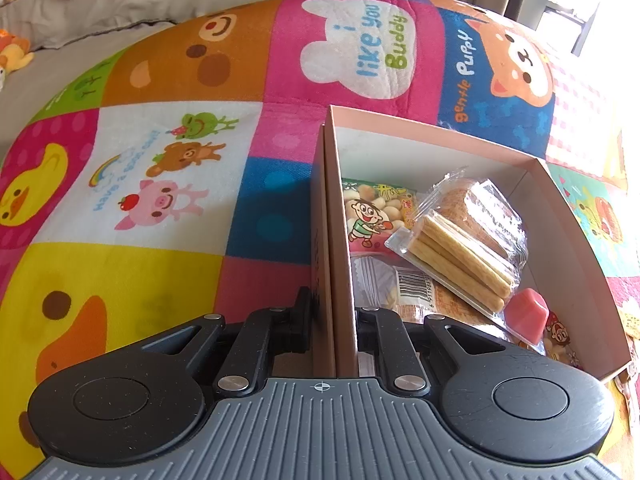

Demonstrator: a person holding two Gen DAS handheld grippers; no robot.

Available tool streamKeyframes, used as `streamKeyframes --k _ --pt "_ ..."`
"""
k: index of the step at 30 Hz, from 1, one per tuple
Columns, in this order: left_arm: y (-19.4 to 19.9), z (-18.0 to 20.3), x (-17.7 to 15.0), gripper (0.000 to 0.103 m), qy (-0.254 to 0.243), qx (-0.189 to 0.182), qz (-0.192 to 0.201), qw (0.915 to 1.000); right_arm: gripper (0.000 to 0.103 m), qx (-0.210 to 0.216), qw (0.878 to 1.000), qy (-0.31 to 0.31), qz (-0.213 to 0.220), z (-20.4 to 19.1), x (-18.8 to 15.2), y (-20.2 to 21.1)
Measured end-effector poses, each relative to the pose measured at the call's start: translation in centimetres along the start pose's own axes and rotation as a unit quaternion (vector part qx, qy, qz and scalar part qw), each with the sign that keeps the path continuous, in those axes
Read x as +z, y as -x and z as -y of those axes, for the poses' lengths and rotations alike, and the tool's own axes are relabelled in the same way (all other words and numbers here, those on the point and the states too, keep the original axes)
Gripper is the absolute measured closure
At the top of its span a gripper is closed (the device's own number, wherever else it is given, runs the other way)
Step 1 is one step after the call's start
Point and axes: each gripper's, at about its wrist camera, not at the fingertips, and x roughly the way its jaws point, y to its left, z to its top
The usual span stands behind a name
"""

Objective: Organize objects
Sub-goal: 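Carry the grain-bar bag into the pink box and release it, then move the right gripper toward the brown swirl lollipop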

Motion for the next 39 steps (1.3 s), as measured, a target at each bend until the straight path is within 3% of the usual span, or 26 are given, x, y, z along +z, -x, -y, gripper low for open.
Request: streamKeyframes --k 7,13,16,18,20,25,29,33,36,39 --pt "0.1 0.1 -0.1 0.088 -0.001 -0.001 0.003 1.0 0.074 0.012 1.0 -0.012 0.021 -1.0 5.7 -4.9" --pt "0.0 0.0 -0.2 0.088 -0.002 -0.004 0.006 1.0 0.074 -0.026 0.999 0.012 0.038 -1.8 10.0 -10.4" --pt "0.0 0.0 -0.2 0.088 -0.002 -0.005 0.006 1.0 0.073 -0.015 0.999 -0.001 0.046 -1.2 11.9 -12.2" --pt "0.0 -0.1 -0.2 0.088 -0.002 -0.006 0.006 1.0 0.062 0.007 0.998 -0.028 0.047 -0.4 12.7 -12.9" --pt "0.0 -0.1 -0.2 0.088 -0.003 -0.006 0.008 0.9999 0.059 0.015 0.998 -0.034 0.053 -0.1 12.5 -12.6" --pt "0.0 -0.2 -0.4 0.088 0.0 -0.009 0.01 0.9999 0.052 -0.017 0.997 -0.02 0.07 1.2 9.8 -9.6" --pt "0.0 -0.1 -0.3 0.088 0.003 -0.008 0.011 0.9999 0.048 -0.085 0.992 -0.021 0.095 3.3 5.1 -5.8" --pt "0.0 -0.1 -0.4 0.088 0.003 -0.007 0.012 0.9999 0.034 -0.191 0.974 -0.016 0.118 5.3 -1.6 -2.1" --pt "0.0 -0.1 -0.4 0.088 0.0 -0.006 0.011 0.9999 0.025 -0.272 0.956 -0.017 0.109 6.9 -6.2 -0.4" --pt "0.0 -0.1 -0.4 0.088 0.001 -0.005 0.011 0.9999 0.02 -0.3 0.948 -0.04 0.096 8.7 -9.5 0.2"
